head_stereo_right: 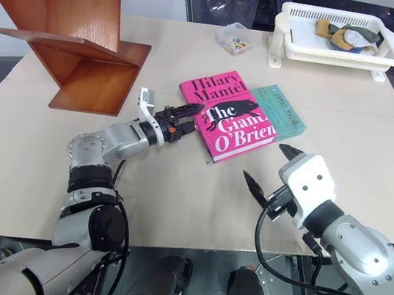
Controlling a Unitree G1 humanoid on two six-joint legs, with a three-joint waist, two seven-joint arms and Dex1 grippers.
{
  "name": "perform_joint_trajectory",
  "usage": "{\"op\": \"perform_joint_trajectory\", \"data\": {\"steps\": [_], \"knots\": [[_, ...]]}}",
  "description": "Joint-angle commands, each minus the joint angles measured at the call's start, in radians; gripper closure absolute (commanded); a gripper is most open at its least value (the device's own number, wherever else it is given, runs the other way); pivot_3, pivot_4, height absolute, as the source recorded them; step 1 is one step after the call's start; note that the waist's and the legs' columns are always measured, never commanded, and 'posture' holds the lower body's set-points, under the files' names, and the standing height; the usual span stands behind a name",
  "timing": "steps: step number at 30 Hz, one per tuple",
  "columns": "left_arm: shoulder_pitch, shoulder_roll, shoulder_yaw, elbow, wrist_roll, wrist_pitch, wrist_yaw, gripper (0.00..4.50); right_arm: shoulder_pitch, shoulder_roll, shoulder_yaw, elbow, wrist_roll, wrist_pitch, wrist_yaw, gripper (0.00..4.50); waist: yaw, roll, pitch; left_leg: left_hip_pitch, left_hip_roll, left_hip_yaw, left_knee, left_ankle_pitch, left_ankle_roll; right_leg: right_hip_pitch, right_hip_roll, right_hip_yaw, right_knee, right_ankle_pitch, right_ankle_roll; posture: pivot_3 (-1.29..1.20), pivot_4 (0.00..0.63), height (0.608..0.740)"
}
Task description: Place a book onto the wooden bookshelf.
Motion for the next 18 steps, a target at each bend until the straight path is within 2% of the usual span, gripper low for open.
{"op": "perform_joint_trajectory", "data": {"steps": [1,4,5,9,12,13,18], "knots": [[0.005,-0.001,0.004,-0.041,-0.049,0.017,0.011,1.21,-0.012,0.006,-0.007,-0.015,-0.013,-0.009,0.003,0.07,0.001,0.0,0.0,0.0,0.0,0.0,0.0,0.0,0.0,0.0,0.0,0.0,0.0,0.0,0.0,0.0,0.15,0.74],[-0.001,-0.001,0.005,-0.026,-0.062,0.019,0.012,1.21,-0.01,0.011,-0.006,-0.015,-0.019,-0.009,0.003,0.07,0.001,0.0,0.0,0.0,0.0,0.0,0.0,0.0,0.0,0.0,0.0,0.0,0.0,0.0,0.0,0.0,0.15,0.74],[-0.003,-0.001,0.002,-0.02,-0.063,0.017,0.01,1.44,-0.01,0.012,-0.005,-0.016,-0.022,-0.008,0.003,0.07,0.001,0.0,0.0,0.0,0.0,0.0,0.0,0.0,0.0,0.0,0.0,0.0,0.0,0.0,0.0,0.0,0.15,0.74],[-0.008,-0.002,0.004,-0.01,-0.072,0.014,0.011,2.89,-0.007,0.016,-0.008,-0.018,-0.029,-0.007,0.003,0.07,0.001,0.0,0.0,0.0,0.0,0.0,0.0,0.0,0.0,0.0,0.0,0.0,0.0,0.0,0.0,0.0,0.15,0.74],[-0.012,0.003,0.019,-0.009,-0.092,0.019,0.025,4.19,-0.003,0.018,-0.01,-0.02,-0.032,-0.006,0.004,0.07,0.001,0.0,0.0,0.0,0.0,0.0,0.0,0.0,0.0,0.0,0.0,0.0,0.0,0.0,0.0,0.0,0.15,0.74],[-0.012,0.007,0.025,-0.01,-0.102,0.022,0.031,4.34,-0.002,0.019,-0.009,-0.021,-0.033,-0.007,0.004,0.07,0.001,0.0,0.0,0.0,0.0,0.0,0.0,0.0,0.0,0.0,0.0,0.0,0.0,0.0,0.0,0.0,0.15,0.74],[-0.03,0.033,0.059,-0.024,-0.173,0.02,0.082,4.34,-0.001,0.025,-0.001,-0.018,-0.041,-0.01,0.006,0.07,0.0,0.0,0.0,0.0,0.0,0.0,0.0,0.0,0.0,0.0,0.0,0.0,0.0,0.0,0.0,0.0,0.15,0.74]]}}
